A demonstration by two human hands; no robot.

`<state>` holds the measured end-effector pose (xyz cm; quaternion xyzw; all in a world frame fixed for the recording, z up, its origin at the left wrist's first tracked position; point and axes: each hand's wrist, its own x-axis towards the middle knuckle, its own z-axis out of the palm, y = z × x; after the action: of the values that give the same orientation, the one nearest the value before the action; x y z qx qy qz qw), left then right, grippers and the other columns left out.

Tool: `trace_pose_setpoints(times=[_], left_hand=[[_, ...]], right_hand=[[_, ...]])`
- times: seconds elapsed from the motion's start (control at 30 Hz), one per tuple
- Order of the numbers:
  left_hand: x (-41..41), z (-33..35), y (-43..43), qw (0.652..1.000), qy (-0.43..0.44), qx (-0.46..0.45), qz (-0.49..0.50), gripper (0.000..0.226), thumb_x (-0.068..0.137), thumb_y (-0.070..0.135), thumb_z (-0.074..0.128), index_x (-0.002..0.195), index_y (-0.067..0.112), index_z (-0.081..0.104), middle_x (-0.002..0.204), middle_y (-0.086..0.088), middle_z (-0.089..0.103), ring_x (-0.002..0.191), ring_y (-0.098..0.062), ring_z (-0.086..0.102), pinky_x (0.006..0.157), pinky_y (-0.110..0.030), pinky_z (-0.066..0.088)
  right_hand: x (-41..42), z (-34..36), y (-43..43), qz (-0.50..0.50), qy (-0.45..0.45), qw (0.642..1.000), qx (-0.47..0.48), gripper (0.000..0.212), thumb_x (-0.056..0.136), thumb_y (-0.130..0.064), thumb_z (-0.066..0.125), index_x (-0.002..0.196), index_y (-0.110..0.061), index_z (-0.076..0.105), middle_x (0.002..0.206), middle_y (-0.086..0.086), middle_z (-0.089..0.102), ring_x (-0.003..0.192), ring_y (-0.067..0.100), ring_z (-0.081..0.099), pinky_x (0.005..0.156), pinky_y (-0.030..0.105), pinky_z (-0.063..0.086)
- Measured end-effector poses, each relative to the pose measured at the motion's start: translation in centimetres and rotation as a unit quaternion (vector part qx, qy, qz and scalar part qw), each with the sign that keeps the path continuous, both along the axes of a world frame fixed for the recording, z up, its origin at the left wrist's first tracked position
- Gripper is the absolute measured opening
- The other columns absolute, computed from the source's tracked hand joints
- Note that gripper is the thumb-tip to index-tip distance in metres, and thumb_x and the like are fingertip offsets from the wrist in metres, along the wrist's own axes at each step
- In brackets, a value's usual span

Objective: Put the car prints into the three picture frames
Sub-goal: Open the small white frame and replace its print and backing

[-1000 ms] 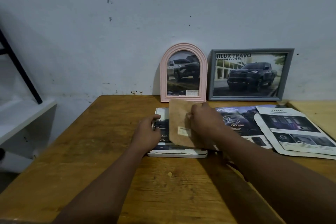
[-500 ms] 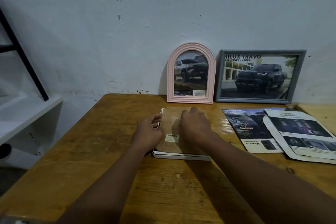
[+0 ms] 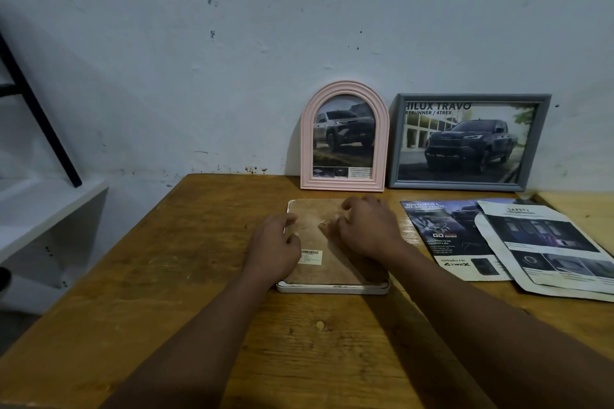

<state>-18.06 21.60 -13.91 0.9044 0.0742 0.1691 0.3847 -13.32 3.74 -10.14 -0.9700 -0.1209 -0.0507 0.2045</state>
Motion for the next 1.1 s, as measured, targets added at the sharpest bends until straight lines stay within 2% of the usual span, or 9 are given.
trace_pose_setpoints(times=[0.1, 0.23, 0.47, 0.57, 0.63, 0.73, 0.87, 1.0, 1.1], left_hand=[[0.8, 0.3, -0.1, 1.000, 0.003, 0.005, 0.004, 0.041, 0.095, 0.012, 0.063, 0.135, 0.019, 0.061, 0.137, 0.002, 0.057, 0.126, -0.018, 0.054, 0.092, -0.024, 0.043], [1.2, 0.1, -0.4, 0.999, -0.015, 0.027, 0.010, 0.036, 0.092, 0.010, 0.063, 0.127, 0.017, 0.066, 0.129, 0.001, 0.063, 0.123, -0.019, 0.056, 0.093, -0.027, 0.045], [1.4, -0.3, -0.7, 0.993, 0.000, 0.120, 0.000, 0.036, 0.096, 0.020, 0.055, 0.131, 0.023, 0.062, 0.131, 0.002, 0.057, 0.121, -0.021, 0.048, 0.099, -0.042, 0.049], [2.1, 0.2, -0.2, 0.996, 0.034, 0.087, -0.010, 0.043, 0.094, 0.023, 0.056, 0.137, 0.028, 0.057, 0.134, 0.001, 0.053, 0.122, -0.022, 0.049, 0.101, -0.044, 0.048], [2.4, 0.5, -0.1, 0.997, 0.054, 0.045, -0.015, 0.050, 0.095, 0.026, 0.054, 0.145, 0.032, 0.048, 0.144, 0.002, 0.047, 0.129, -0.024, 0.044, 0.107, -0.045, 0.042], [2.0, 0.4, -0.8, 0.992, 0.088, 0.074, -0.051, 0.059, 0.100, 0.031, 0.047, 0.156, 0.033, 0.030, 0.161, 0.007, 0.030, 0.142, -0.027, 0.026, 0.114, -0.043, 0.028], [2.1, 0.2, -0.8, 0.991, 0.074, 0.102, -0.048, 0.052, 0.101, 0.031, 0.044, 0.153, 0.026, 0.039, 0.158, 0.005, 0.039, 0.137, -0.027, 0.031, 0.110, -0.040, 0.031], [2.4, 0.6, -0.9, 0.984, 0.066, 0.154, -0.055, 0.049, 0.103, 0.034, 0.044, 0.151, 0.023, 0.044, 0.153, 0.002, 0.043, 0.134, -0.026, 0.037, 0.107, -0.040, 0.036], [2.6, 0.8, -1.0, 0.974, 0.077, 0.205, -0.063, 0.051, 0.104, 0.039, 0.039, 0.153, 0.022, 0.039, 0.154, 0.000, 0.038, 0.134, -0.026, 0.037, 0.106, -0.042, 0.040]], right_hand=[[-0.1, -1.2, -0.8, -0.027, 0.017, 0.999, 0.002, 0.050, 0.098, -0.049, 0.043, 0.139, -0.022, 0.044, 0.147, 0.009, 0.041, 0.135, 0.029, 0.035, 0.107, 0.049, 0.033], [-0.5, -2.5, 0.2, -0.032, 0.014, 0.999, 0.006, 0.051, 0.100, -0.050, 0.034, 0.138, -0.016, 0.045, 0.150, 0.012, 0.037, 0.139, 0.030, 0.033, 0.111, 0.051, 0.031], [0.5, -2.1, 0.4, -0.029, -0.011, 0.998, -0.052, 0.050, 0.095, -0.050, 0.036, 0.128, -0.016, 0.052, 0.132, 0.014, 0.053, 0.122, 0.031, 0.049, 0.101, 0.047, 0.041], [0.7, -1.6, 0.4, -0.035, -0.031, 0.996, -0.074, 0.048, 0.094, -0.050, 0.038, 0.123, -0.016, 0.056, 0.124, 0.011, 0.058, 0.115, 0.030, 0.053, 0.096, 0.045, 0.041], [0.5, -1.9, 0.4, -0.040, -0.053, 0.995, -0.079, 0.048, 0.093, -0.050, 0.038, 0.121, -0.017, 0.057, 0.122, 0.010, 0.059, 0.113, 0.029, 0.053, 0.095, 0.045, 0.040], [0.3, -2.3, 0.5, -0.038, -0.067, 0.994, -0.075, 0.048, 0.092, -0.050, 0.036, 0.121, -0.017, 0.056, 0.121, 0.009, 0.059, 0.113, 0.028, 0.053, 0.095, 0.046, 0.039], [0.3, -2.3, 0.4, -0.026, -0.068, 0.995, -0.067, 0.044, 0.093, -0.049, 0.037, 0.117, -0.017, 0.057, 0.117, 0.008, 0.060, 0.110, 0.026, 0.055, 0.095, 0.044, 0.039], [1.3, -1.3, -0.1, -0.024, -0.065, 0.996, -0.056, 0.039, 0.091, -0.047, 0.039, 0.102, -0.018, 0.063, 0.101, 0.005, 0.062, 0.097, 0.024, 0.059, 0.091, 0.044, 0.042], [1.7, -1.9, -0.3, -0.024, -0.063, 0.996, -0.058, 0.042, 0.094, -0.049, 0.038, 0.117, -0.020, 0.059, 0.118, 0.004, 0.058, 0.113, 0.024, 0.052, 0.097, 0.047, 0.039]])
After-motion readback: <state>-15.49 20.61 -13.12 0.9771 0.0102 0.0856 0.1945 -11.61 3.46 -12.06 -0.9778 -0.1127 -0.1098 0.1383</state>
